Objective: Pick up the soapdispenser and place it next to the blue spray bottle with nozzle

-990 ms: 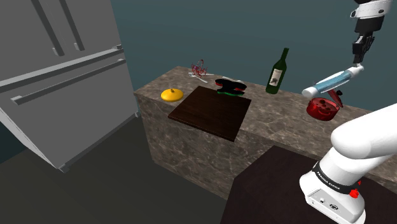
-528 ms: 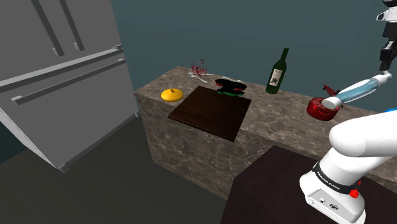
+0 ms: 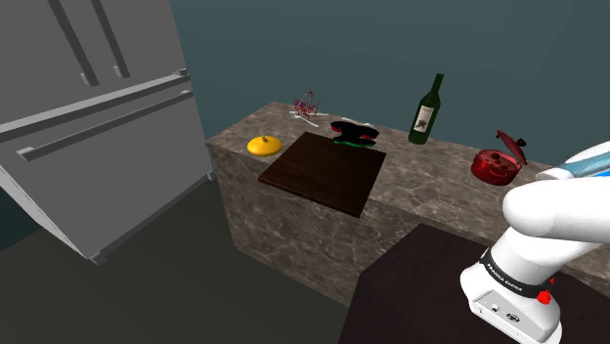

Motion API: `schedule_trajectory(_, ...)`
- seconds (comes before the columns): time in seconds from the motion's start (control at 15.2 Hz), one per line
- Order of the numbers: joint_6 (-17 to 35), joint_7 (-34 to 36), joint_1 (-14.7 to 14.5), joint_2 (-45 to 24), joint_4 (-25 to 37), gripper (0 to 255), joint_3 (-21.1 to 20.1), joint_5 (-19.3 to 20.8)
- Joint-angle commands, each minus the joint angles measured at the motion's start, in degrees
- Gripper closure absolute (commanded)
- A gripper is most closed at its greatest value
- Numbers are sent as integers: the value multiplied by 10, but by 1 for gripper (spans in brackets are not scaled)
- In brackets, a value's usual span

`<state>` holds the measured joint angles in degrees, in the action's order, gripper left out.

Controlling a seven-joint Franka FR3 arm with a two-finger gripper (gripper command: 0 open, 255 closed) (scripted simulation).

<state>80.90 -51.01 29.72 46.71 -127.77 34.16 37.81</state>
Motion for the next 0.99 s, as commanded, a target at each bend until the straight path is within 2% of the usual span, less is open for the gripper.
schedule_trajectory(0.0,-11,-26,15,22,0,255,8,18)
schedule_trajectory(0.13,-15,-43,24,34,-1,255,16,31)
schedule_trajectory(0.92,54,-15,35,58,-94,255,53,63)
